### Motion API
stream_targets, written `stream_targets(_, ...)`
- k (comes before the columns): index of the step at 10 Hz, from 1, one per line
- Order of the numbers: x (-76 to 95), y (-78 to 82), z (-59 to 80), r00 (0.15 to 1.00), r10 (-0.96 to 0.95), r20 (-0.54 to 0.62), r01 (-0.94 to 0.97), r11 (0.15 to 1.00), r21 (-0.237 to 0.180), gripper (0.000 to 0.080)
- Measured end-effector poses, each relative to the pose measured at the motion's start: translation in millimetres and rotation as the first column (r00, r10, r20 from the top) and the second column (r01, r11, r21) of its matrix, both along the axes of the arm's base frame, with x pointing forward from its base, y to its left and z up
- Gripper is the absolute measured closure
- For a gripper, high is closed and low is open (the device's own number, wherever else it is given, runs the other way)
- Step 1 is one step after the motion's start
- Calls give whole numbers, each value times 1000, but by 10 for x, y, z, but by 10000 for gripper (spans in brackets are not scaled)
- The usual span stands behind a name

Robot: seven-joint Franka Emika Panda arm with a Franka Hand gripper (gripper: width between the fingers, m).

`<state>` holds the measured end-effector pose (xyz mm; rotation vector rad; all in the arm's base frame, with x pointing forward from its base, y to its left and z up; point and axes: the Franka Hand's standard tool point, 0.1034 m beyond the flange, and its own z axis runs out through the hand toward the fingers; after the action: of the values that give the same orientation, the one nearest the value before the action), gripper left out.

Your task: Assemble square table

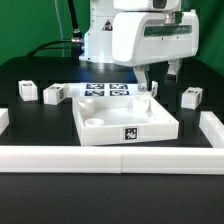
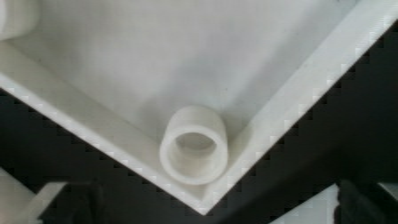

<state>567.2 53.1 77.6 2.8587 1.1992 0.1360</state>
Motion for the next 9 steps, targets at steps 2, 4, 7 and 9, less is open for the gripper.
stream_targets(2, -4, -1, -3, 1000, -1, 1, 1, 1000, 0, 150)
stream_targets(4, -5, 1, -4, 1000, -2, 0, 2, 1000, 1, 150)
stream_targets(7, -57, 22, 13, 998, -55, 6, 55, 998, 10, 150)
stream_targets(9, -168, 128, 45, 975, -222, -10, 223, 974, 45, 150)
